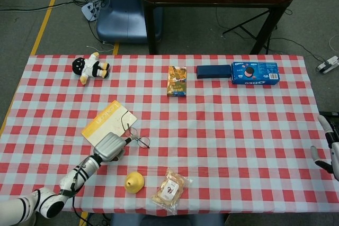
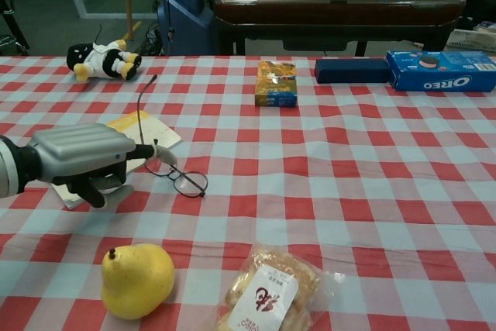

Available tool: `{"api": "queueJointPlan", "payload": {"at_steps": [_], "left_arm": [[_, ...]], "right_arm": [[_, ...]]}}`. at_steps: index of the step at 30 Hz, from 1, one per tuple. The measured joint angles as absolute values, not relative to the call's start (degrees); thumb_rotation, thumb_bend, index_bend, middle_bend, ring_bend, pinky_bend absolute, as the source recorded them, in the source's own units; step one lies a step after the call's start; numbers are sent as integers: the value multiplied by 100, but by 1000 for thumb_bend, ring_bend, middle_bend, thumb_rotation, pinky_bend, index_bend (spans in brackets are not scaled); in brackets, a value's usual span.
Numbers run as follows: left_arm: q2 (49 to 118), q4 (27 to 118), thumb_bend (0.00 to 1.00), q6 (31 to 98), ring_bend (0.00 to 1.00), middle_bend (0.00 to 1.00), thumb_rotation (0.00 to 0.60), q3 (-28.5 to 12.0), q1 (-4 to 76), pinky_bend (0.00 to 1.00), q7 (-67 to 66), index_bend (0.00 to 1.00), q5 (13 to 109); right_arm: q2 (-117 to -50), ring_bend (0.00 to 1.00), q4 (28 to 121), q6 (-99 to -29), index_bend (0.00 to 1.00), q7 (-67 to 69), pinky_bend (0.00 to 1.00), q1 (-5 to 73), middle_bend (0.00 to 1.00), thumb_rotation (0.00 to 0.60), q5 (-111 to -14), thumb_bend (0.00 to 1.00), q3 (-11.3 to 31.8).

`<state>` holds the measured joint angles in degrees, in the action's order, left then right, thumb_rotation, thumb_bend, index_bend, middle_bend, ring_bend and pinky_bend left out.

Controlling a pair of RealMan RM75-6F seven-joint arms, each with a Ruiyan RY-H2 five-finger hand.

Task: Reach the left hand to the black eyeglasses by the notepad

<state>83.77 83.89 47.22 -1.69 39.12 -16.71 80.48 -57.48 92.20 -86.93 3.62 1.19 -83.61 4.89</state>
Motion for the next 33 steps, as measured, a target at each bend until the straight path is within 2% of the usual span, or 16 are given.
{"api": "queueJointPlan", "payload": {"at_steps": [12, 20, 33], "left_arm": [[8462, 8280, 570, 4738, 882, 926, 600, -73, 3940, 940, -1588, 137, 7987], [8017, 8680, 570, 5311, 878, 923, 600, -139, 3745, 940, -1219, 130, 8104], [7429, 8681, 570, 5434, 878, 923, 600, -391, 3527, 940, -801, 125, 7497]], "right_arm": [[-5724, 159, 9258, -8739, 0, 339, 198, 80, 105, 600, -8368, 398, 481], [-5714, 159, 9263, -8775, 0, 357, 198, 52, 105, 600, -8376, 397, 478], [-5730, 158, 9209, -8813, 0, 419, 198, 31, 105, 600, -8418, 398, 474]]}}
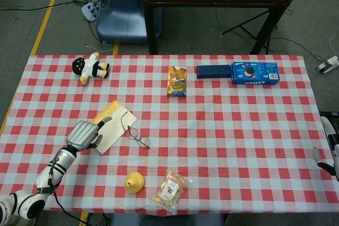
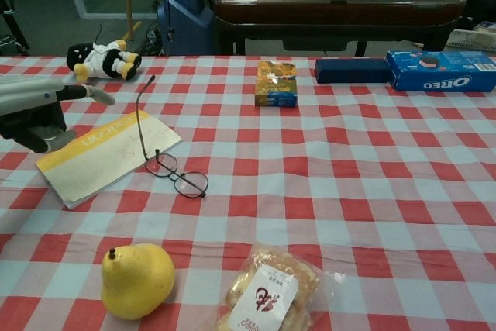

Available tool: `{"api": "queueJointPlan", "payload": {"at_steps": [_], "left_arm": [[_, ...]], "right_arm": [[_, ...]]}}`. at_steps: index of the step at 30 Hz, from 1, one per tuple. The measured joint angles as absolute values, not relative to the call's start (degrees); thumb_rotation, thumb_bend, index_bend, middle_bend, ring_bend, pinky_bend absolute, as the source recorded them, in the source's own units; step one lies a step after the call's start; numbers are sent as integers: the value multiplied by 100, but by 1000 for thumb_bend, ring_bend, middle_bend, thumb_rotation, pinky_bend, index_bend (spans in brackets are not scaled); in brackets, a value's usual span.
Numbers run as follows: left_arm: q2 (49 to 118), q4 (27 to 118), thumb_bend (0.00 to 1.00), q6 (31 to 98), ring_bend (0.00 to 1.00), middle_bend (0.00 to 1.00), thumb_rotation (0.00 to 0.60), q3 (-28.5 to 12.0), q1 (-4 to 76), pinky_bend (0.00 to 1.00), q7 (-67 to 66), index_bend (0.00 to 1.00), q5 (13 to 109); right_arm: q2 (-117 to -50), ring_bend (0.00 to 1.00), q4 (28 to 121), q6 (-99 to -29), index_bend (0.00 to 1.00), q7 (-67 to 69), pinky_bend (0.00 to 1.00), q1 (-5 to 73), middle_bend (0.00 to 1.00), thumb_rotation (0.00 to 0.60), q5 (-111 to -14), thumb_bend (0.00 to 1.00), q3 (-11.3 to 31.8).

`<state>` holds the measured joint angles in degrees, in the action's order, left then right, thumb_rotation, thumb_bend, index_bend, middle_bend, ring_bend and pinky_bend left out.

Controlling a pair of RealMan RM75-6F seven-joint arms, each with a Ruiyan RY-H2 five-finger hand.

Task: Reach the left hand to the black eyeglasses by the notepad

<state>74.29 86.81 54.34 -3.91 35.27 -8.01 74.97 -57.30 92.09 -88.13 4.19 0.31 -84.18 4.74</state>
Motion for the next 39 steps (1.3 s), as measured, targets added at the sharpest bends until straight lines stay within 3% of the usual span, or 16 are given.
{"api": "queueJointPlan", "payload": {"at_steps": [7, 23, 39], "left_arm": [[7391, 8812, 570, 5450, 878, 923, 600, -611, 3638, 940, -684, 110, 7428], [7702, 9035, 570, 5245, 877, 923, 600, -683, 3952, 940, -1212, 95, 7240], [7703, 9473, 570, 5048, 877, 923, 600, -219, 3968, 940, -1700, 86, 7352]], "right_arm": [[-5739, 159, 9206, -8806, 0, 412, 198, 30, 105, 600, -8409, 398, 477], [-5737, 158, 9148, -8829, 0, 480, 198, -25, 105, 600, -8362, 398, 474], [-5779, 158, 9101, -8782, 0, 518, 198, 2, 105, 600, -8382, 398, 477]]}}
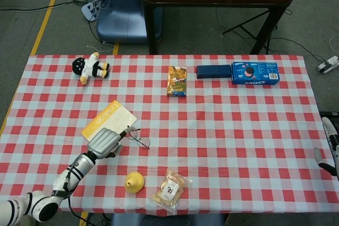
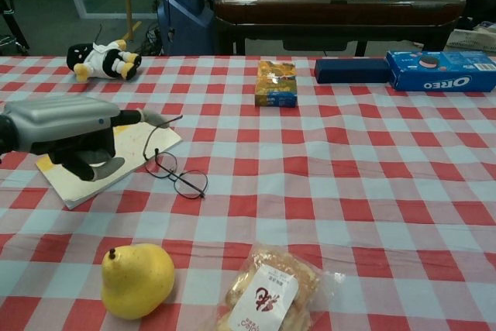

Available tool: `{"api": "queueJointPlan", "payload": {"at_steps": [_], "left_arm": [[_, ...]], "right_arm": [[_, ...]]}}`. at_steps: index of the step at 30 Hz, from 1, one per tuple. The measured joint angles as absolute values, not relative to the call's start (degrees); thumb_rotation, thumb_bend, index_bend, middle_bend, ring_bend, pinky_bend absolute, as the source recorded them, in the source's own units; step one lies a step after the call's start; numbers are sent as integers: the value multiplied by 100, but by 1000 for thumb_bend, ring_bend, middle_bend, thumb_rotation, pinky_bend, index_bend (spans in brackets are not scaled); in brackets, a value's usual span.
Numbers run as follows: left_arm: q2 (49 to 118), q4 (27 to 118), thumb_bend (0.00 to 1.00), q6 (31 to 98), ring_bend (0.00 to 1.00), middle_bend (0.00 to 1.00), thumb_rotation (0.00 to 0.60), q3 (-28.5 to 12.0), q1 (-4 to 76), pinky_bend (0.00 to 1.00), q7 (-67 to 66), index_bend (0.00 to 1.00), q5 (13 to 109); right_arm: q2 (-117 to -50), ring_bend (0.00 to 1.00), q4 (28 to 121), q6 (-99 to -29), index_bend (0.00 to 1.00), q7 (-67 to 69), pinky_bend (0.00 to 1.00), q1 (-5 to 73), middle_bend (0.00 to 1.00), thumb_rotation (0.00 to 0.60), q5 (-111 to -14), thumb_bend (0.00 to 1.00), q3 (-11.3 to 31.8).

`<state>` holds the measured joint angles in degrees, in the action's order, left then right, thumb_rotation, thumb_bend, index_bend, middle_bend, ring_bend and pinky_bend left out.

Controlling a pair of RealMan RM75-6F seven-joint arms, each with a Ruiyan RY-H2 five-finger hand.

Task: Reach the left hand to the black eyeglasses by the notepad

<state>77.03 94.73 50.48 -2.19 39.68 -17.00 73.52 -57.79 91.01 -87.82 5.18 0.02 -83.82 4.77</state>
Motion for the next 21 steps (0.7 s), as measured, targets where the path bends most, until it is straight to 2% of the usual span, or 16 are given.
{"api": "queueJointPlan", "payload": {"at_steps": [21], "left_arm": [[8366, 9091, 570, 4801, 877, 923, 600, -4, 3977, 940, -1809, 78, 7047]], "right_arm": [[-5792, 159, 9075, -8814, 0, 542, 198, -45, 105, 600, -8371, 398, 465]]}}
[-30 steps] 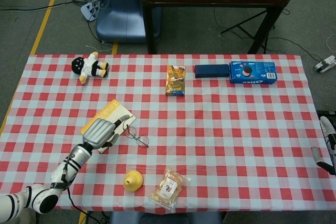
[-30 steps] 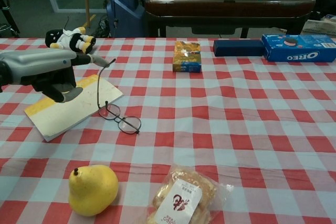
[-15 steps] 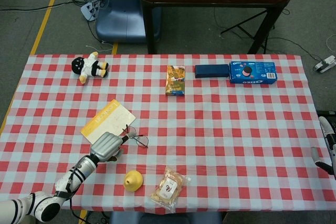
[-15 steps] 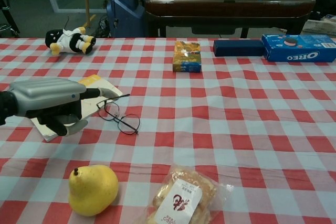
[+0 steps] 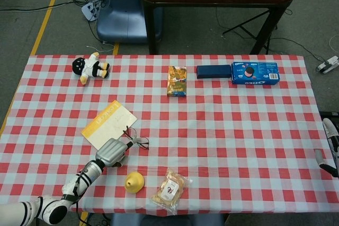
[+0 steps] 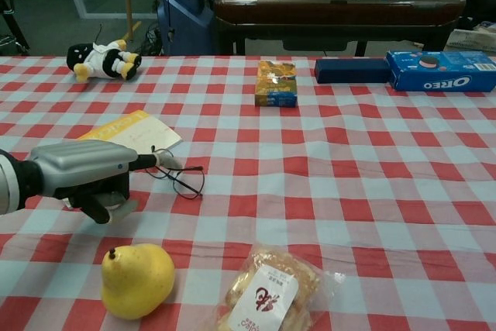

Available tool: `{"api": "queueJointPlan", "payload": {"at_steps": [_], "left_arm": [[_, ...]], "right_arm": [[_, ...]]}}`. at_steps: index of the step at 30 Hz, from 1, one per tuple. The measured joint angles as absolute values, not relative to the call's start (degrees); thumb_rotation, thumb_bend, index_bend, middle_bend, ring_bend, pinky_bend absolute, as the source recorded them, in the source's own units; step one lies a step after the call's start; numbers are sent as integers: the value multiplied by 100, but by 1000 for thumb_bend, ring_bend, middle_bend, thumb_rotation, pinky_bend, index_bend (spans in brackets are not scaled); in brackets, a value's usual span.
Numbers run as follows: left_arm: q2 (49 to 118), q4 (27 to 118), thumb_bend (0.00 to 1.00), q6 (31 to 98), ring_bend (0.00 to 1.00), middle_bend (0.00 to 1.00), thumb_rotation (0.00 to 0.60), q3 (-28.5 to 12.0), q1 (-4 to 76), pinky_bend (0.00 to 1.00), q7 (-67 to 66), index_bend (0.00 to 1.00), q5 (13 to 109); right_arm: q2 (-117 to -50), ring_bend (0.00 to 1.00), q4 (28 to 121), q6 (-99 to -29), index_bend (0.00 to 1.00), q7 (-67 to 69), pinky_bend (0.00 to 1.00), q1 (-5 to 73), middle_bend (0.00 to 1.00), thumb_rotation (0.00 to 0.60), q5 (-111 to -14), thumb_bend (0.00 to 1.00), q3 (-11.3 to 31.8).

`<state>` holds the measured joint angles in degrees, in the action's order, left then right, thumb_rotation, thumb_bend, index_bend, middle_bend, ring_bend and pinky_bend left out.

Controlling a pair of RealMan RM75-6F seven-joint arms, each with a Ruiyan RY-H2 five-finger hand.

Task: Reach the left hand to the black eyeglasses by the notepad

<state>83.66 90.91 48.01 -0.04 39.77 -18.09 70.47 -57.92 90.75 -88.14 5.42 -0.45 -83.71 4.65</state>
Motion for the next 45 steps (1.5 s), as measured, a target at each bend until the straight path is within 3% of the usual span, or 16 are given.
{"api": "queueJointPlan", "payload": {"at_steps": [10, 20, 45], "left_arm": [[8621, 9011, 570, 4847, 877, 923, 600, -55, 4010, 940, -1909, 71, 6944], [8388, 9245, 570, 5143, 877, 923, 600, -143, 3973, 940, -2063, 71, 6989], [8555, 8998, 570, 4976, 875, 921, 600, 75, 3945, 940, -2301, 70, 6807]], "right_arm": [[-5793, 159, 9035, -8833, 0, 591, 198, -76, 105, 600, -8358, 398, 464], [-5822, 159, 8989, -8794, 0, 624, 198, -59, 105, 600, -8355, 398, 468], [-5807, 158, 9001, -8796, 0, 609, 198, -61, 105, 600, -8355, 398, 479]]}}
